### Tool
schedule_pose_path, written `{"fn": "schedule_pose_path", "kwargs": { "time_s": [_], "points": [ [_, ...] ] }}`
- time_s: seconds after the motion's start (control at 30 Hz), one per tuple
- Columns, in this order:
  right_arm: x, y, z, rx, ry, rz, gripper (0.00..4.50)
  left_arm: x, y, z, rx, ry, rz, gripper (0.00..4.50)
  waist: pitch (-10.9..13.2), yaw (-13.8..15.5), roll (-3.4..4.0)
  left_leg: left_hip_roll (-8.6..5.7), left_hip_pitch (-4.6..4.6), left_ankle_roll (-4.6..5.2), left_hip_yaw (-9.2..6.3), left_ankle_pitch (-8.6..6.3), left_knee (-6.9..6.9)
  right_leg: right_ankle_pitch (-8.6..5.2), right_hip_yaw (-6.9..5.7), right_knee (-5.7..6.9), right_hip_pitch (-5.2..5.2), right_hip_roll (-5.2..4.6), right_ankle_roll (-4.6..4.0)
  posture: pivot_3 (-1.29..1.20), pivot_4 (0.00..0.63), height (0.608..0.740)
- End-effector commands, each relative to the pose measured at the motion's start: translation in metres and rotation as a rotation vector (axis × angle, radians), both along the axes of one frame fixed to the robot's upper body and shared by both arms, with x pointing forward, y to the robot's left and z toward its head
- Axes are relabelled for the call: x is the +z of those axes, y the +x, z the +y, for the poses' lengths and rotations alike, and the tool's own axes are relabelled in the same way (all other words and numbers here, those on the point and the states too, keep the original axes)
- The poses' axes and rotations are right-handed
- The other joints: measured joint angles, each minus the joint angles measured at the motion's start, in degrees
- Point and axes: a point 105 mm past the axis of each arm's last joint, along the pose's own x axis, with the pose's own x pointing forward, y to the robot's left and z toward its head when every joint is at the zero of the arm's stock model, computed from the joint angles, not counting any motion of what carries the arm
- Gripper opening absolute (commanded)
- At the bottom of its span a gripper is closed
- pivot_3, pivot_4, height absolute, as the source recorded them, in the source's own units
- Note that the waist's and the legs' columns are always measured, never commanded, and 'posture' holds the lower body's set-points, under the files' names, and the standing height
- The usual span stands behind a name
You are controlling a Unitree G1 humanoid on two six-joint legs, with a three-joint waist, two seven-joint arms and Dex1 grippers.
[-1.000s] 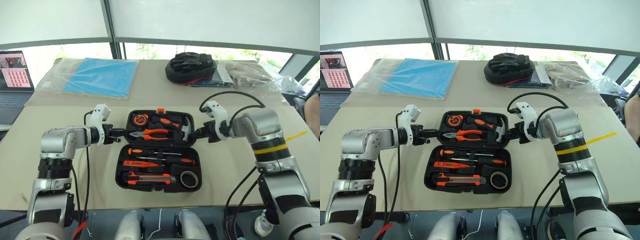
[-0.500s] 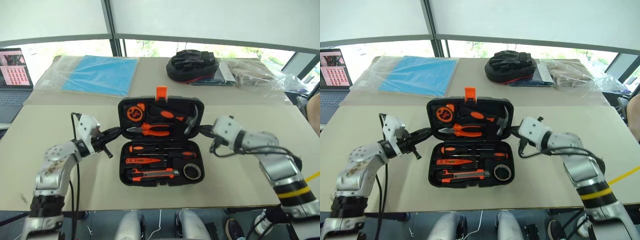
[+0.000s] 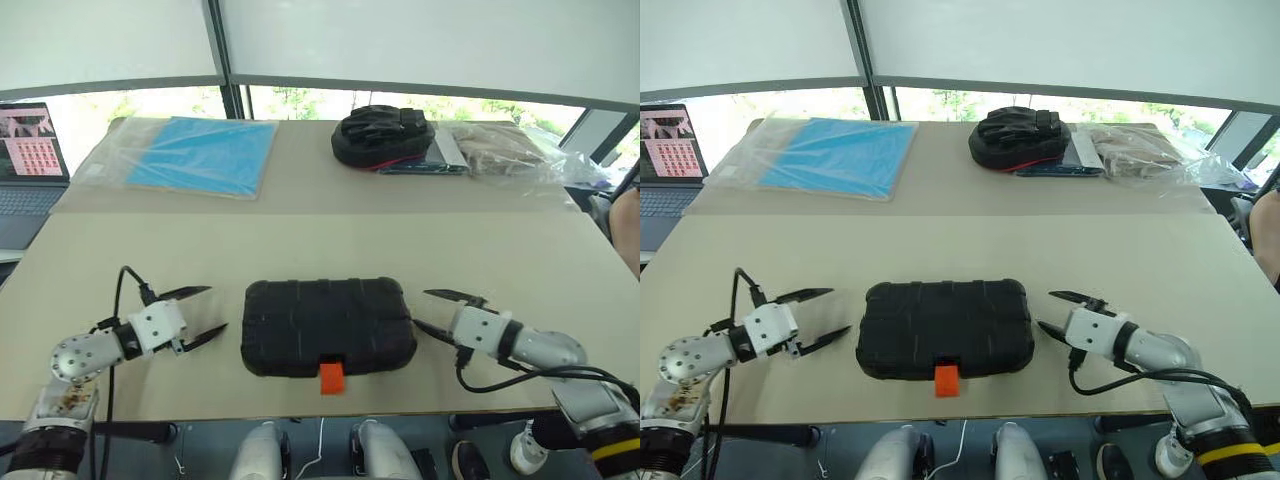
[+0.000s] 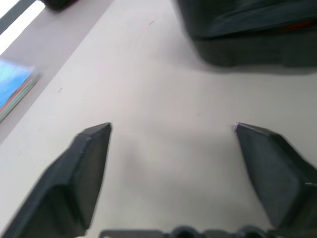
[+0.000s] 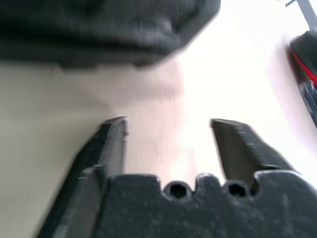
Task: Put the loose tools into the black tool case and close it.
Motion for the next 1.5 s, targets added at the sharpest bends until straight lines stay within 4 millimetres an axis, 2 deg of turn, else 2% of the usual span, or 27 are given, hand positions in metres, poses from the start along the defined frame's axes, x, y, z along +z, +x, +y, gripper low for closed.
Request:
{"fn": "schedule_pose_path", "kwargs": {
  "time_s": [0.03, 0.07, 0.13, 0.17, 0.2, 0.23, 0.27, 0.3, 0.33, 0.4, 0.47, 0.5, 0.6, 0.73, 0.93, 1.13, 1.23, 1.33, 1.4, 1.5],
  "points": [
    [0.017, -0.009, -0.009, -0.020, 0.060, 0.006, 4.19, 0.006, 0.007, 0.008, 0.051, -0.085, 0.070, 4.50, 0.0, 0.0, 0.00, -0.01, 0.00, 0.00, 0.00, 0.00, 0.00, 0.00, 0.00, 0.00, 0.01, 0.01, 0.01, 0.00, 0.150, 0.740],
    [0.016, -0.016, -0.009, -0.012, 0.076, 0.041, 4.05, 0.009, 0.011, 0.006, 0.053, -0.111, 0.077, 4.50, 0.0, 0.1, 0.00, 0.00, 0.00, 0.00, -0.01, 0.00, 0.00, -0.01, -0.01, 0.01, 0.02, 0.02, 0.01, 0.00, 0.150, 0.740],
    [0.012, -0.038, -0.003, 0.023, 0.137, 0.182, 3.56, 0.019, 0.027, -0.004, 0.051, -0.172, 0.089, 3.96, 0.0, 0.5, -0.01, -0.02, -0.01, 0.00, -0.01, 0.00, 0.02, -0.01, -0.02, 0.02, 0.04, 0.02, 0.02, 0.00, 0.150, 0.740],
    [0.011, -0.050, 0.004, 0.049, 0.165, 0.260, 3.15, 0.024, 0.036, -0.010, 0.052, -0.195, 0.103, 3.69, 0.0, 1.1, 0.01, -0.03, -0.02, 0.00, -0.02, 0.00, 0.03, -0.02, -0.03, 0.02, 0.06, 0.01, 0.03, 0.00, 0.150, 0.740],
    [0.010, -0.061, 0.011, 0.077, 0.180, 0.319, 2.78, 0.026, 0.043, -0.017, 0.044, -0.211, 0.127, 3.25, 0.0, 1.4, -0.01, -0.08, -0.08, -0.02, -0.01, 0.02, 0.07, -0.04, -0.16, 0.04, 0.09, -0.03, 0.06, 0.00, 0.150, 0.740],
    [0.011, -0.068, 0.016, 0.094, 0.187, 0.353, 2.60, 0.028, 0.047, -0.020, 0.040, -0.219, 0.145, 3.05, 0.0, 1.4, -0.05, -0.06, -0.10, -0.02, 0.00, 0.02, 0.11, -0.03, -0.19, 0.05, 0.10, 0.01, 0.05, 0.00, 0.150, 0.740],
    [0.007, -0.077, 0.024, 0.112, 0.182, 0.402, 2.11, 0.028, 0.054, -0.028, 0.027, -0.216, 0.161, 2.52, 0.0, 1.3, -0.09, -0.04, -0.11, -0.03, -0.02, 0.02, 0.16, -0.03, -0.20, 0.05, 0.12, 0.03, 0.05, 0.00, 0.150, 0.740],
    [0.005, -0.082, 0.029, 0.122, 0.177, 0.436, 1.70, 0.029, 0.059, -0.033, 0.017, -0.213, 0.172, 2.09, 0.0, 1.2, -0.09, -0.04, -0.09, -0.03, -0.12, 0.02, 0.16, -0.02, -0.16, 0.05, 0.14, 0.03, 0.05, 0.00, 0.150, 0.740],
    [0.004, -0.086, 0.032, 0.126, 0.174, 0.458, 1.56, 0.029, 0.061, -0.036, 0.011, -0.210, 0.178, 1.95, 0.0, 1.0, -0.10, -0.06, -0.06, -0.03, -0.21, 0.02, 0.17, -0.03, -0.12, 0.06, 0.15, 0.03, 0.07, 0.00, 0.150, 0.740],
    [-0.008, -0.096, 0.040, 0.166, 0.091, 0.489, 0.77, 0.027, 0.070, -0.050, -0.010, -0.211, 0.224, 1.08, 0.0, 0.5, -0.12, -0.13, -0.06, -0.03, -0.20, 0.01, 0.16, -0.10, -0.09, 0.03, 0.14, 0.05, 0.19, 0.00, 0.150, 0.740],
    [-0.017, -0.096, 0.049, 0.170, 0.066, 0.503, 0.05, 0.017, 0.071, -0.064, -0.072, -0.152, 0.270, 0.39, 0.0, 0.3, -0.14, -0.15, -0.09, -0.02, -0.22, 0.01, 0.15, -0.13, -0.08, 0.03, 0.09, 0.10, 0.22, 0.00, 0.150, 0.740],
    [-0.019, -0.094, 0.052, 0.164, 0.067, 0.505, 0.00, 0.011, 0.070, -0.067, -0.092, -0.122, 0.294, 0.10, 0.0, 0.3, -0.16, -0.14, -0.09, -0.02, -0.24, 0.01, 0.15, -0.14, -0.09, 0.03, 0.09, 0.13, 0.20, 0.00, 0.150, 0.740],
    [-0.024, -0.084, 0.061, 0.148, 0.046, 0.501, 0.00, 0.001, 0.067, -0.071, -0.121, -0.094, 0.356, 0.10, 0.0, 0.0, -0.19, -0.14, -0.12, -0.02, -0.23, 0.01, 0.15, -0.14, -0.06, 0.07, 0.02, 0.15, 0.15, 0.00, 0.150, 0.740],
    [-0.020, -0.064, 0.071, 0.140, 0.060, 0.435, 0.00, -0.001, 0.062, -0.071, -0.156, -0.111, 0.367, 0.10, 0.0, -0.1, -0.47, -0.07, -0.08, -0.04, -0.33, 0.02, 0.16, -0.17, -0.15, 0.09, 0.06, 0.20, 0.11, 0.00, 0.150, 0.740],
    [-0.006, -0.017, 0.077, 0.110, 0.067, 0.309, 0.00, -0.003, 0.042, -0.065, -0.166, -0.175, 0.400, 0.10, 0.0, -0.8, -0.45, -0.08, -0.09, -0.04, -0.32, 0.03, 0.16, -0.07, -0.12, 0.15, 0.03, 0.15, -0.05, 0.00, 0.150, 0.740],
    [0.005, 0.021, 0.089, 0.119, 0.080, 0.239, 0.00, -0.002, 0.027, -0.051, -0.052, -0.258, 0.380, 0.10, 0.0, -0.9, -0.42, -0.06, -0.12, -0.04, -0.31, 0.03, 0.15, -0.06, -0.10, 0.18, -0.04, 0.09, -0.06, 0.00, 0.150, 0.740],
    [0.006, 0.028, 0.089, 0.124, 0.074, 0.230, 0.00, 0.002, 0.023, -0.048, -0.013, -0.297, 0.346, 0.10, 0.0, -0.9, -0.39, -0.06, -0.17, -0.04, -0.31, 0.03, 0.12, -0.06, -0.11, 0.18, -0.08, 0.09, -0.06, 0.00, 0.150, 0.740],
    [0.013, 0.027, 0.080, 0.106, 0.118, 0.244, 0.00, 0.032, 0.034, -0.040, 0.046, -0.452, 0.234, 0.10, 0.1, -0.7, -0.38, -0.05, -0.18, -0.04, -0.32, 0.03, 0.12, -0.06, -0.13, 0.18, -0.08, 0.06, -0.06, 0.00, 0.150, 0.740],
    [0.015, 0.018, 0.073, 0.105, 0.144, 0.273, 0.00, 0.048, 0.037, -0.040, 0.027, -0.496, 0.207, 0.10, 0.1, -0.2, -0.40, -0.05, -0.25, -0.05, -0.40, 0.04, 0.16, -0.05, -0.22, 0.18, -0.08, 0.04, -0.05, 0.00, 0.150, 0.740],
    [0.017, -0.005, 0.067, 0.132, 0.184, 0.347, 0.00, 0.067, 0.038, -0.053, -0.065, -0.485, 0.220, 0.10, 0.1, 0.5, -0.39, -0.09, -0.24, -0.05, -0.43, 0.04, 0.17, -0.05, -0.25, 0.17, -0.04, 0.03, -0.05, 0.00, 0.150, 0.740]
  ]
}}
